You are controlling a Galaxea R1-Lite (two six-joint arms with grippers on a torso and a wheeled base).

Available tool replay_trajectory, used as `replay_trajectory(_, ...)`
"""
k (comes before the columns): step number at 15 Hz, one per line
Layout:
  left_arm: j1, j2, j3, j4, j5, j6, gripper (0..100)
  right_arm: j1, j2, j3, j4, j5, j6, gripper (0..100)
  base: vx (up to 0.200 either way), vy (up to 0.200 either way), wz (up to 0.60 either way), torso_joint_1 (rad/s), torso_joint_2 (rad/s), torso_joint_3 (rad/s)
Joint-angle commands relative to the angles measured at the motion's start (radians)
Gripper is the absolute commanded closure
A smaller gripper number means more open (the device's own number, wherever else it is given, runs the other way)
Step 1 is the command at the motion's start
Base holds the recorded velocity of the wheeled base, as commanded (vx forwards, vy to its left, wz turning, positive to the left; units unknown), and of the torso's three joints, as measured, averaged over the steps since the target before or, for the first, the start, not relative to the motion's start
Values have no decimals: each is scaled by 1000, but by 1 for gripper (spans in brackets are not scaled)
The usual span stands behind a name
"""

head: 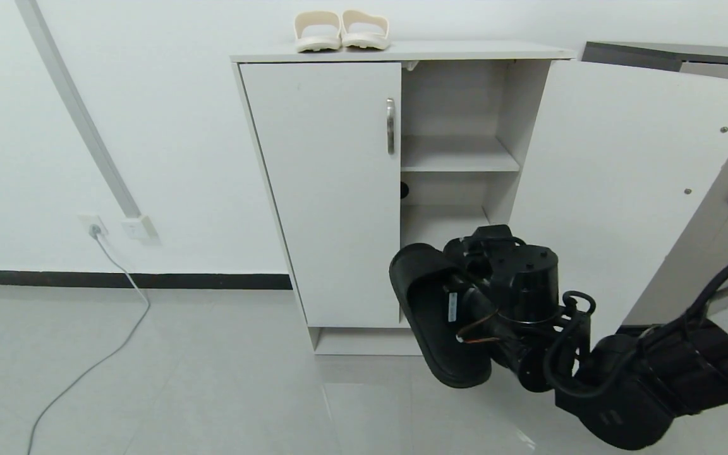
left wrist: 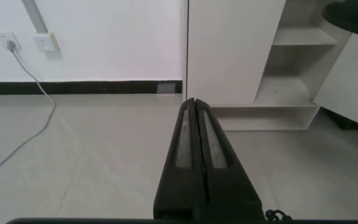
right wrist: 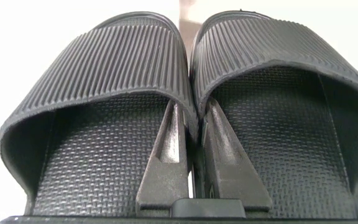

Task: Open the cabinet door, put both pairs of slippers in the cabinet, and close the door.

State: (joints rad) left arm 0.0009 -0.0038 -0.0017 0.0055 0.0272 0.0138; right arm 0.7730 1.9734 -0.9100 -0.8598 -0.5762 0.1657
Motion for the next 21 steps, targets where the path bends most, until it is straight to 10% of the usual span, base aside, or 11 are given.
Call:
replay_trajectory(1, 1, 4, 0, 1, 0, 0, 100, 9, 84, -116, 67, -67, 29, 100, 0, 0, 0, 0, 0, 0)
replay_trajectory(5, 1, 4, 0, 1, -1, 0, 100, 11, 159, -310, 179, -163, 75, 100, 0, -50, 0, 1, 2, 2)
replay_trajectory(21, 1, 4, 0, 1, -1, -3, 100, 0, 297, -314, 102, -175, 69, 100, 0, -63, 0, 1, 1, 0)
